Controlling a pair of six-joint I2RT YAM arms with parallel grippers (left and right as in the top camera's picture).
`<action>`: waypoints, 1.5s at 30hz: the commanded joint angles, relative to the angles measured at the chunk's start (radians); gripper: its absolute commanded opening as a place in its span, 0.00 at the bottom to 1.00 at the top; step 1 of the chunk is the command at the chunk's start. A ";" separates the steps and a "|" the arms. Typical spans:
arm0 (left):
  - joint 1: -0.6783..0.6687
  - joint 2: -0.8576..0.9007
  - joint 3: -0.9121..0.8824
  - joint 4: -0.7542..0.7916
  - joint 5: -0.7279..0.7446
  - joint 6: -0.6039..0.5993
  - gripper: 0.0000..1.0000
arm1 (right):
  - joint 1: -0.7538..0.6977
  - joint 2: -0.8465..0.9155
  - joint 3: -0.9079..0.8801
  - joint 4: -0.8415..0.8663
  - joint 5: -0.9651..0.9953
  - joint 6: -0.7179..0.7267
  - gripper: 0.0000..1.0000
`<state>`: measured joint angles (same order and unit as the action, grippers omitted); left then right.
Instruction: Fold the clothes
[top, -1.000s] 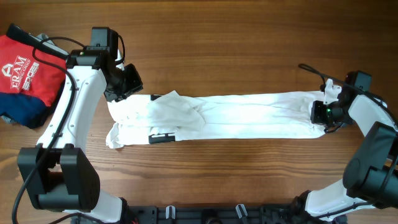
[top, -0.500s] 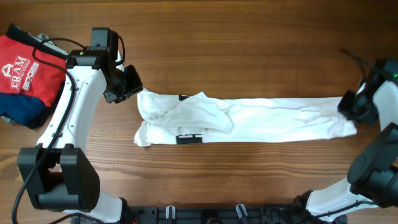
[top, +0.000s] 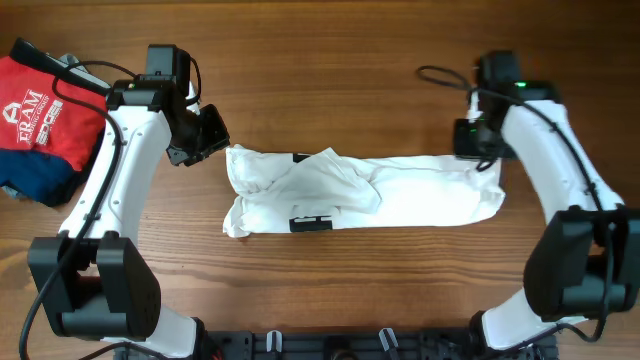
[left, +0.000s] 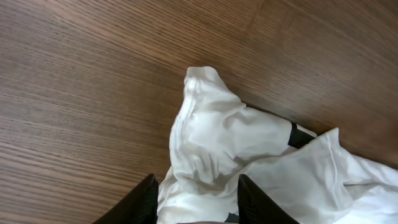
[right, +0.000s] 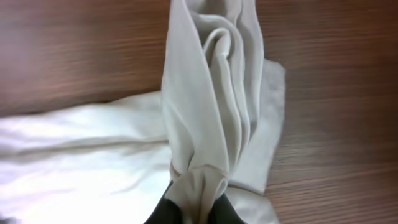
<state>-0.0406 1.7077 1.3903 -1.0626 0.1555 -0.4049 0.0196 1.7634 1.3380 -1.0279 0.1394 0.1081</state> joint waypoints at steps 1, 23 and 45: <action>-0.003 -0.008 0.003 0.000 0.011 0.009 0.41 | 0.101 -0.022 -0.014 -0.010 0.016 0.004 0.07; -0.003 -0.008 0.003 0.000 0.011 0.009 0.42 | 0.297 0.000 -0.123 0.060 -0.177 0.087 0.11; -0.003 -0.008 0.003 -0.016 0.000 0.040 0.52 | 0.294 -0.007 -0.109 0.072 -0.153 0.184 0.36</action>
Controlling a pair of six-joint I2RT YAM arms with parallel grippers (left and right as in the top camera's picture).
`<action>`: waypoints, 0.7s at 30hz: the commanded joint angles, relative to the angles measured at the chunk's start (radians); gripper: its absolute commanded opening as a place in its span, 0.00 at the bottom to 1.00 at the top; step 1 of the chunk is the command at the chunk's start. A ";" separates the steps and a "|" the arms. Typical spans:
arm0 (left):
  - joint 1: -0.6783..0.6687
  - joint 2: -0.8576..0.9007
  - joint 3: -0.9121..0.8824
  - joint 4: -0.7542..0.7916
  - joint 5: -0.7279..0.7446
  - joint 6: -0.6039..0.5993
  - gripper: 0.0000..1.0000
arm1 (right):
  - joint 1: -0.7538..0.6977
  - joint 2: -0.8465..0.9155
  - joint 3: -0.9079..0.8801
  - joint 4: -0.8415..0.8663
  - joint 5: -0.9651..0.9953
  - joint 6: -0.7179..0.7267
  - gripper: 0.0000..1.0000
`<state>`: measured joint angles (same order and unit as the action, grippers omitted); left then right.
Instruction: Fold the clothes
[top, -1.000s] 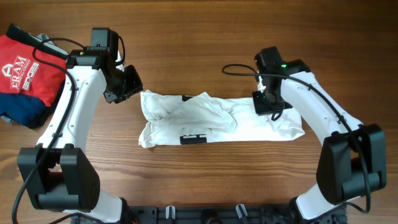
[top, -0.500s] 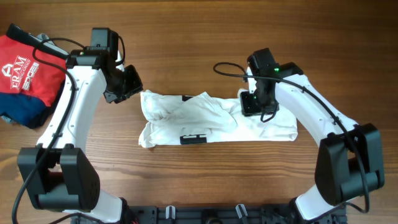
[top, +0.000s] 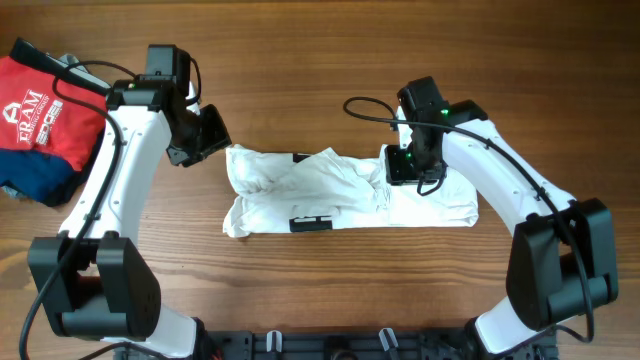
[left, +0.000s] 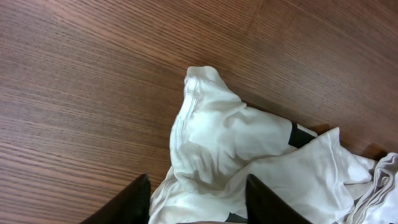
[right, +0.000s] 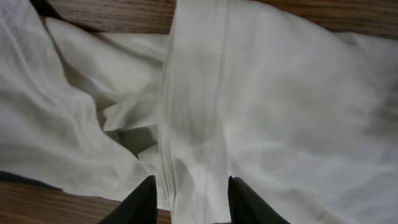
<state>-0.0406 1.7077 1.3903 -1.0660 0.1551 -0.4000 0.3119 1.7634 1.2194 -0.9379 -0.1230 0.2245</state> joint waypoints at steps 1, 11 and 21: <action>-0.003 -0.007 0.000 -0.018 0.002 0.053 0.53 | -0.001 -0.015 0.020 -0.031 0.143 0.089 0.36; -0.003 0.007 -0.227 0.106 0.052 0.105 0.64 | -0.156 -0.211 0.092 -0.093 0.220 0.100 0.51; -0.044 0.116 -0.424 0.335 0.227 0.109 0.63 | -0.177 -0.209 0.092 -0.132 0.219 0.090 0.52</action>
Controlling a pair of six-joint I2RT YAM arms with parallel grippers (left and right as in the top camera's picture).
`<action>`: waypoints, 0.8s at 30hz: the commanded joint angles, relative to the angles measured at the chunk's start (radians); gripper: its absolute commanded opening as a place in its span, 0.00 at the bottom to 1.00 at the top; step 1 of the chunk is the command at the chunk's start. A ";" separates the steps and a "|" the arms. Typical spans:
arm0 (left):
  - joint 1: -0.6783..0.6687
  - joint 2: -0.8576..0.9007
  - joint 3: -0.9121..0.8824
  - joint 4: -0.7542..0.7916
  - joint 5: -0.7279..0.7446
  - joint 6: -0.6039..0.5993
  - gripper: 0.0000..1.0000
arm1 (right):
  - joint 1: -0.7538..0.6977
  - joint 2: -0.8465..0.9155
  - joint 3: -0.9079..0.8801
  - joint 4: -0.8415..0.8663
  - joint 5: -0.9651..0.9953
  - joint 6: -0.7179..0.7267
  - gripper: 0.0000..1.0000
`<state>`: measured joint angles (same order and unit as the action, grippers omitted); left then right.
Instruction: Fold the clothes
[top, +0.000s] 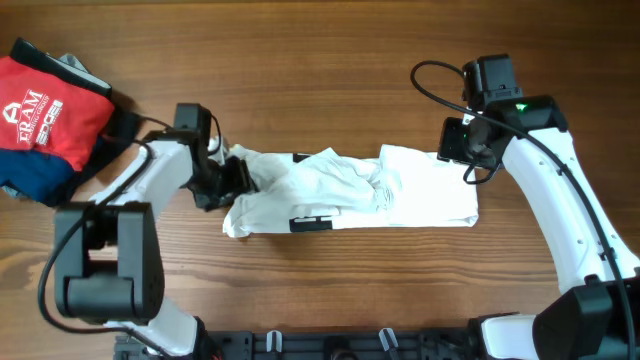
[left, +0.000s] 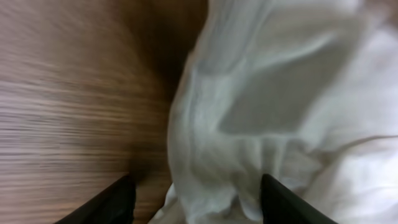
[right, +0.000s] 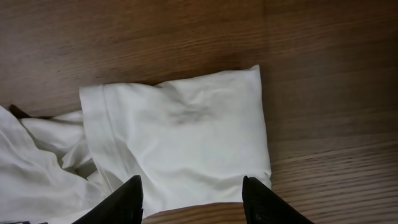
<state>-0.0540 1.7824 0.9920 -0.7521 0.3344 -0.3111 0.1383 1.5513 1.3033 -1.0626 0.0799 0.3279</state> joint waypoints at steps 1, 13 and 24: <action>-0.040 0.052 -0.026 0.030 0.048 0.019 0.63 | -0.003 0.003 0.008 -0.007 0.016 -0.013 0.52; 0.043 0.009 0.044 -0.053 -0.169 0.016 0.04 | -0.003 0.003 0.008 -0.031 0.018 -0.037 0.52; 0.327 -0.043 0.406 -0.202 -0.191 0.017 0.04 | -0.003 0.003 0.008 -0.034 0.018 -0.038 0.52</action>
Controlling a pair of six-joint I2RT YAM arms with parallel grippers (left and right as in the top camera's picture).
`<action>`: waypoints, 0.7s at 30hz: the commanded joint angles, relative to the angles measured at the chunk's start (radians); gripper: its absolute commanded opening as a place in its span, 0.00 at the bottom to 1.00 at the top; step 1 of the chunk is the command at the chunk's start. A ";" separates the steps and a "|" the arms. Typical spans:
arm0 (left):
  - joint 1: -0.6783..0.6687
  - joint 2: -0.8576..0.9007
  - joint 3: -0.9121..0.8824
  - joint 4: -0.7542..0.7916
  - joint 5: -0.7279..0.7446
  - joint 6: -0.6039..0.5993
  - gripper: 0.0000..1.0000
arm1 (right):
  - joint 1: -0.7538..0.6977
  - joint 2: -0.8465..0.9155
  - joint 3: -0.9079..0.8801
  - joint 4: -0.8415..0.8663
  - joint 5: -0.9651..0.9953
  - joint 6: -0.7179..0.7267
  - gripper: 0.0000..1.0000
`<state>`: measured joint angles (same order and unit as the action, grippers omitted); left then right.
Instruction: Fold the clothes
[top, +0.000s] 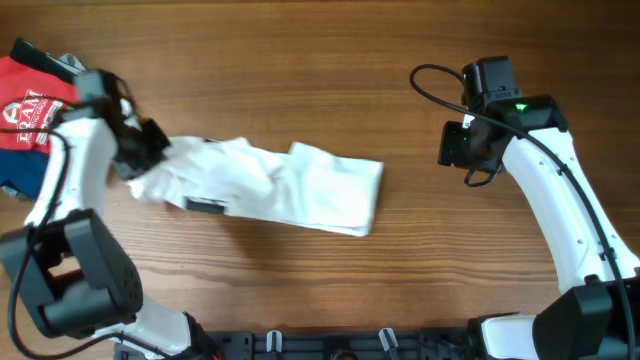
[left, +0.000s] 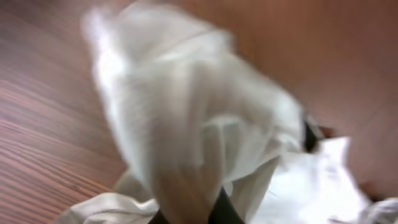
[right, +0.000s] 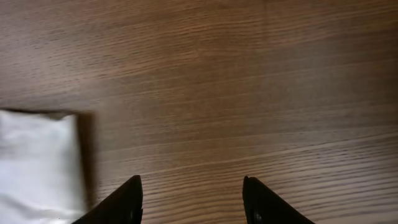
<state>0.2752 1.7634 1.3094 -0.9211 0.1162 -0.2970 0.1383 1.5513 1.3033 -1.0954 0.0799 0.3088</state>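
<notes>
A white garment (top: 300, 190) lies stretched across the table's left half, its right end folded flat and square. My left gripper (top: 150, 152) is shut on the garment's bunched left end. In the left wrist view the blurred white cloth (left: 186, 124) fans out from the left gripper (left: 186, 214). My right gripper (top: 452, 145) hangs open over bare wood, well to the right of the garment. The right wrist view shows the right gripper (right: 194, 202) with nothing between its fingers and only a corner of the white garment (right: 37, 162) at the left edge.
A pile of red and blue clothes (top: 30, 105) sits at the table's far left, just beyond my left gripper. The wooden table (top: 420, 270) shows bare wood on the right half and along the front.
My left gripper has shut on the garment's left end and moved left toward the clothes pile. The whole garment has shifted left with it. The right arm has not moved.
My right gripper first held the garment's right end, with the left gripper open by the left end. Then the right gripper was open over the middle, the right end folded in. It then stood open at the right. Now the left gripper holds the garment further left.
</notes>
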 joint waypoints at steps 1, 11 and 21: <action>-0.018 -0.025 0.119 -0.052 0.077 0.003 0.04 | -0.003 0.003 0.008 -0.002 0.017 -0.018 0.52; -0.485 -0.027 0.176 -0.111 0.169 -0.039 0.06 | -0.003 0.003 0.008 -0.010 0.017 -0.018 0.52; -0.834 0.071 0.175 -0.108 -0.024 -0.134 0.08 | -0.003 0.003 0.007 -0.032 0.017 -0.022 0.52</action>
<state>-0.5190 1.7905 1.4696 -1.0294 0.1375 -0.3824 0.1383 1.5513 1.3033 -1.1225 0.0799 0.3012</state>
